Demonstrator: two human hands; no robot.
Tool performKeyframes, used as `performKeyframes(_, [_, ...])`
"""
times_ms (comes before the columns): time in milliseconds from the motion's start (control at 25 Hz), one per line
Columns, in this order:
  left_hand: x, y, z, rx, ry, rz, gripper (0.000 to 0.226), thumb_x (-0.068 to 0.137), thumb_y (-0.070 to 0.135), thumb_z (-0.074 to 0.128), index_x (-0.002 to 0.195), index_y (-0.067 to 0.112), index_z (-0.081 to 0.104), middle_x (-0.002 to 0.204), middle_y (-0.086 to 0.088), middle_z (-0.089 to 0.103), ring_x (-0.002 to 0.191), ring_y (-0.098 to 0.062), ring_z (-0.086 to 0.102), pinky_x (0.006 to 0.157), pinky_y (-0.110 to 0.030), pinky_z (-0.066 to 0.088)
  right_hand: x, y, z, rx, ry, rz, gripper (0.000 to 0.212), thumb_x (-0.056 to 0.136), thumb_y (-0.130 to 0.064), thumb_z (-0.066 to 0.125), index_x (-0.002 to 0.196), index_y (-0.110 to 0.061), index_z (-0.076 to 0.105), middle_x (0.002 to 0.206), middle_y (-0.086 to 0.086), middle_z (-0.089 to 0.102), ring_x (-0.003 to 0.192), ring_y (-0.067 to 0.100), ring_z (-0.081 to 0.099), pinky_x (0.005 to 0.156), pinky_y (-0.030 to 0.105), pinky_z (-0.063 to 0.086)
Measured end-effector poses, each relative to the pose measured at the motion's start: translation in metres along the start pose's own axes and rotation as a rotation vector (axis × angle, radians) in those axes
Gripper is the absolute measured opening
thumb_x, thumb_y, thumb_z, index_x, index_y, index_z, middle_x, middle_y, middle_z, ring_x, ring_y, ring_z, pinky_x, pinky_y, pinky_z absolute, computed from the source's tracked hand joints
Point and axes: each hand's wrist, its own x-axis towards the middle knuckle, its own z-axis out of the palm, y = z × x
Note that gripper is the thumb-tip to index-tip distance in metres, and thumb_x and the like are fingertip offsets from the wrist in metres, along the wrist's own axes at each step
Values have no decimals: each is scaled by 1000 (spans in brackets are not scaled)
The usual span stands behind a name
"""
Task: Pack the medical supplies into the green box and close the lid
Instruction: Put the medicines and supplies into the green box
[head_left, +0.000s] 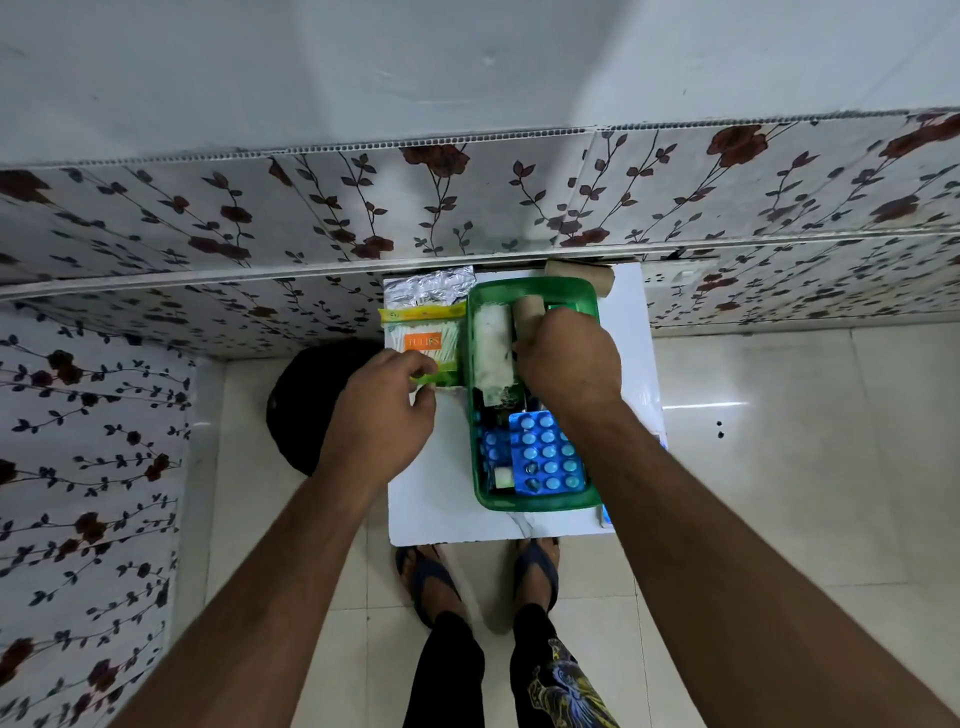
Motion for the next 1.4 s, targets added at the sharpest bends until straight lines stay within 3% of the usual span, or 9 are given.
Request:
performKeyframes(240, [-2, -17, 4, -83, 12, -76, 19, 86, 10, 62, 102, 17, 69, 101, 0, 67, 81, -10, 62, 69, -18, 41, 0, 0, 7, -33, 79, -94, 10, 92, -17, 52, 84, -11, 53, 72, 13, 56, 79, 38, 62, 59, 33, 39])
performKeyframes(440, [21, -26, -1, -335, 132, -404, 30, 84, 22, 71, 112, 17, 62, 102, 0, 64, 91, -18, 63, 79, -27, 45, -37, 64, -35, 237, 322, 136, 19, 86, -20, 63, 104, -17, 71, 88, 4, 74, 86, 27, 69, 75, 32, 50])
performKeyframes(560, [43, -28, 13, -286, 68, -543, 60, 75, 44, 77, 120, 13, 53, 115, -6, 58, 101, -25, 58, 80, -31, 41, -60, 123, -25, 166, 117, 362, 26, 82, -25, 70, 107, -19, 67, 86, 1, 70, 90, 28, 68, 73, 30, 44])
performKeyframes(720, [59, -32, 30, -294, 16, -604, 77, 59, 54, 84, 115, 11, 53, 107, 2, 61, 94, -21, 60, 76, -31, 44, -74, 162, 14, 64, -185, 479, 69, 73, -37, 81, 131, -16, 50, 119, 14, 66, 104, 31, 63, 79, 35, 47])
performKeyframes(840, [61, -38, 37, -276, 1, -626, 72, 46, 59, 84, 100, 16, 62, 96, 0, 71, 85, -21, 67, 73, -34, 52, -73, 164, 27, 104, -182, 493, 68, 77, -30, 80, 134, -16, 44, 119, 12, 67, 103, 29, 64, 72, 31, 44])
performKeyframes(960, [58, -34, 34, -252, -27, -582, 45, 55, 48, 87, 83, 18, 70, 88, -1, 73, 81, -23, 67, 78, -35, 54, -72, 164, 33, 141, -151, 522, 59, 80, -24, 77, 129, -17, 45, 110, 9, 70, 88, 24, 60, 67, 30, 42])
performKeyframes(1080, [56, -29, 28, -254, -40, -551, 31, 67, 36, 85, 66, 12, 65, 66, -3, 63, 66, -24, 61, 61, -31, 45, -72, 168, 35, 190, -127, 535, 54, 79, -25, 78, 123, -18, 49, 100, 6, 70, 80, 20, 58, 64, 31, 44])
performKeyframes(1240, [50, -28, 23, -282, 2, -572, 41, 71, 37, 81, 70, 5, 55, 67, -5, 55, 68, -28, 54, 62, -34, 37, -72, 173, 33, 233, -109, 533, 44, 75, -26, 81, 107, -20, 51, 93, 5, 69, 76, 20, 60, 56, 28, 42])
performKeyframes(1400, [37, -23, 10, -283, 32, -566, 33, 75, 30, 79, 67, 16, 50, 68, 3, 54, 69, -23, 52, 64, -32, 34, -75, 172, 30, 333, -66, 526, 40, 75, -20, 82, 103, -18, 53, 86, 2, 63, 76, 21, 60, 61, 31, 46])
